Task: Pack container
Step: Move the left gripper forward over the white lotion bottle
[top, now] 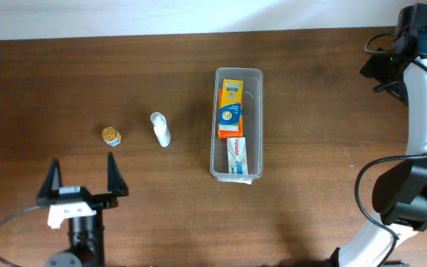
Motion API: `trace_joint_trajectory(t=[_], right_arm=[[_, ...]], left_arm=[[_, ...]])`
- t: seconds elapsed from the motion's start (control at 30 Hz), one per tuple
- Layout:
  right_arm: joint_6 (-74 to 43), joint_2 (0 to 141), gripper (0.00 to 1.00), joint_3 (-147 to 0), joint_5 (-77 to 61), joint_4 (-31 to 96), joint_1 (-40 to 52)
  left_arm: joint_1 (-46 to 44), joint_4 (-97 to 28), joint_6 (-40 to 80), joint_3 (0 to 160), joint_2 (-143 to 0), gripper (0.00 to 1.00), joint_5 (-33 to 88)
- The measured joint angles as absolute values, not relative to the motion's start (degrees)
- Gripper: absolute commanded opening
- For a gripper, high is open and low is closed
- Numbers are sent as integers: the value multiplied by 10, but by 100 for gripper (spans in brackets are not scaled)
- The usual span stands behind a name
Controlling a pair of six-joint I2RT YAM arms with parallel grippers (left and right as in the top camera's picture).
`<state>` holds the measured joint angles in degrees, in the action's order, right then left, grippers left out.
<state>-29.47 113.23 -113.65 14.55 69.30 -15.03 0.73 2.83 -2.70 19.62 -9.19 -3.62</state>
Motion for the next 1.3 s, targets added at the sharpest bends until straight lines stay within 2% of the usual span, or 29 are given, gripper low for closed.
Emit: trace_joint_trajectory(t=[0.27, 0.57, 0.9, 1.03, 1.17, 1.3], right_arm=[[-295, 1133, 98, -1135, 145, 691, -150], [-295, 1133, 98, -1134, 146, 691, -150], [-295, 1133, 98, -1134, 145, 691, -150], [-295, 1133, 98, -1134, 145, 691, -150], [-295, 1133, 98, -1134, 146, 691, -150], [-295, 1133, 99, -1134, 145, 691, -150]], left_arm=[[7, -205, -180, 535, -356, 99, -12], [7, -266, -279, 801, -605, 99, 35], [3, -604, -296, 1119, -919, 99, 126], [-13, -647, -296, 1188, -1003, 99, 173], [-26, -649, -296, 1196, -1023, 99, 218], [-34, -647, -242, 1202, -1023, 100, 174]])
